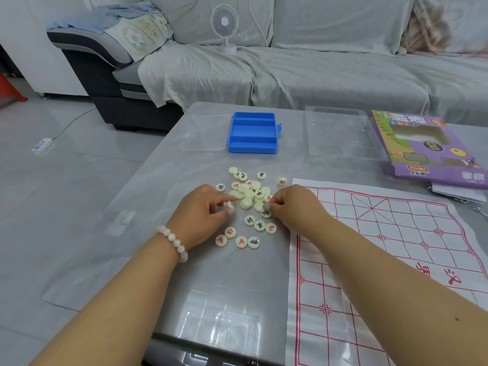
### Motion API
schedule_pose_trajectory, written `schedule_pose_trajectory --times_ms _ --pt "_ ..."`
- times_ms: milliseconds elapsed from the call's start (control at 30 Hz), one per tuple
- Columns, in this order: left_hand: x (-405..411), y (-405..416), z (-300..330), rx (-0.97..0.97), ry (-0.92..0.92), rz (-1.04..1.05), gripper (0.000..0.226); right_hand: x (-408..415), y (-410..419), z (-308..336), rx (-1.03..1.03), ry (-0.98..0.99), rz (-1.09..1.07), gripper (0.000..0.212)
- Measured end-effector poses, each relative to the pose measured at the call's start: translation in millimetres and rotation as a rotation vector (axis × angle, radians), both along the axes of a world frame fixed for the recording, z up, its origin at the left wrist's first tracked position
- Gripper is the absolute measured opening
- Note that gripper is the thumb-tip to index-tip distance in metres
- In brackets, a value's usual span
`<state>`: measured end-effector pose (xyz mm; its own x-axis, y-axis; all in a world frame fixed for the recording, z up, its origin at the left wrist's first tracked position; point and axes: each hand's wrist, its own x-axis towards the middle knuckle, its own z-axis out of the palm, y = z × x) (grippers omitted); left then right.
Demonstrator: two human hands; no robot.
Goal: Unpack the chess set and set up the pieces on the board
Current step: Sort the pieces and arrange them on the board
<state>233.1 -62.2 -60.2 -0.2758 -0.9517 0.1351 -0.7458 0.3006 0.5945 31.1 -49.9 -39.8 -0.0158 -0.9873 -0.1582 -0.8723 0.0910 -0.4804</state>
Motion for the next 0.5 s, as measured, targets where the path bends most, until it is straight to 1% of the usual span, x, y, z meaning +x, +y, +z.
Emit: schedule_pose_trajectory --times_ms 133,267,333,400,500 --pt "6.1 0.8 -5.6 0.003 -0.052 -0.006 0.029 2.6 0.1 0.6 -0.037 0.044 -0.024 0.021" --pt "13.2 -0.5 -4.2 -0.045 -0.215 0.002 0.03 2.7 1.1 0.8 -0.075 0.087 -0.032 0.011" --pt "12.5 -0.3 -1.7 -0.064 -0.204 0.019 0.028 4.6 0.0 2.1 -0.115 0.081 -0.039 0.009" --pt "3.4 -0.2 1.2 -0.095 -0.143 0.021 0.03 9.2 -2.0 3.3 -0.112 0.099 -0.026 0.015" --pt "-17.3 -3.2 4.2 -0.109 -0.157 0.004 0.03 18.8 -3.6 2.6 -0.095 0.166 0.012 0.026"
